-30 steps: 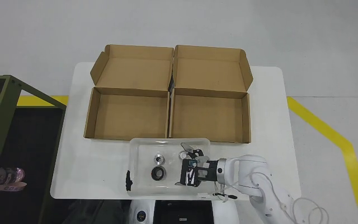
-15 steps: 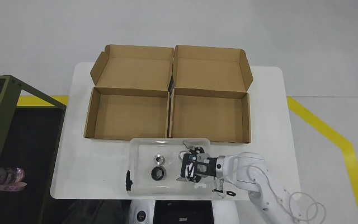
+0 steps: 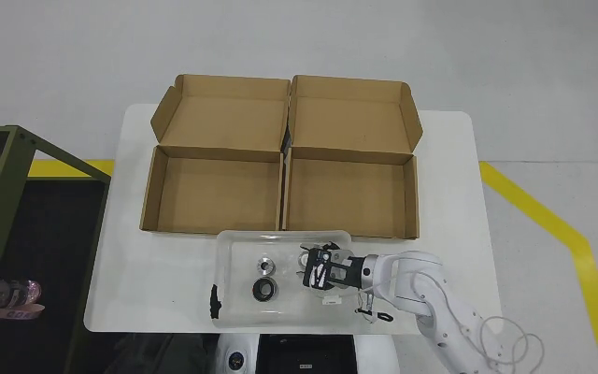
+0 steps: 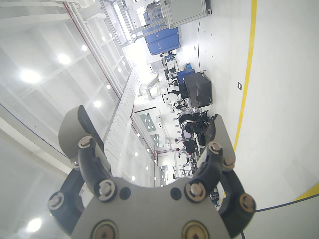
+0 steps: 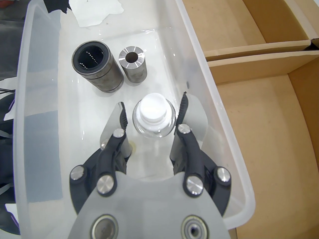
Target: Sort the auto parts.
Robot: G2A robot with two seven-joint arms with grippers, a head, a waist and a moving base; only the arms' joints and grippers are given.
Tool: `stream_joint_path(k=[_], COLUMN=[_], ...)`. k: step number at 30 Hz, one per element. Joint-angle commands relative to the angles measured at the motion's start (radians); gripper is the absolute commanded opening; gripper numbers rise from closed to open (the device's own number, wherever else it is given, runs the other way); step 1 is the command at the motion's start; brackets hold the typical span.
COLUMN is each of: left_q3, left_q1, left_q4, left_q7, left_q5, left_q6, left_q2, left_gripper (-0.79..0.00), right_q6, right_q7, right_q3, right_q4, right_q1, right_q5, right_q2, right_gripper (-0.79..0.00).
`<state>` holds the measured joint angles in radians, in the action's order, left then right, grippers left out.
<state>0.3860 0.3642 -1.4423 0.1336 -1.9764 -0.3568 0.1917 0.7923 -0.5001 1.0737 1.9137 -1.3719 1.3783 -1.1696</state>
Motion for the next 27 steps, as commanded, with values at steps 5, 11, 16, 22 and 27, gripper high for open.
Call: stream_joint_path(k=[5, 11, 16, 22, 27], left_q3=[0.0, 0.0, 0.0, 0.0, 0.0], left_q1=[0.0, 0.0, 0.0, 0.0, 0.0], left_q4=[0.0, 0.0, 0.0, 0.0, 0.0], left_q7=[0.0, 0.0, 0.0, 0.0, 0.0], left_q5=[0.0, 0.0, 0.0, 0.0, 0.0], left_q6=[0.0, 0.0, 0.0, 0.0, 0.0], left_q2=[0.0, 0.0, 0.0, 0.0, 0.0], left_gripper=[0.0, 0.0, 0.0, 0.0, 0.0], right_q6=[0.001, 0.037, 0.065, 0.078, 0.071], right_q7=[0.021, 0.055, 0.088, 0.166, 0.215], right_q3=[-0.003, 0.003, 0.014, 0.03, 0.037], right_q4=[0.002, 0.041, 0.086, 0.141, 0.162], right_q1=[0.007, 0.012, 0.016, 0.019, 0.029], right_q5=[0.001, -0.017, -0.024, -0.03, 0.007], right_q2=[0.004, 0.01, 0.017, 0.023, 0.026], right_gripper=[-0.785, -0.785, -0.785, -0.785, -0.785])
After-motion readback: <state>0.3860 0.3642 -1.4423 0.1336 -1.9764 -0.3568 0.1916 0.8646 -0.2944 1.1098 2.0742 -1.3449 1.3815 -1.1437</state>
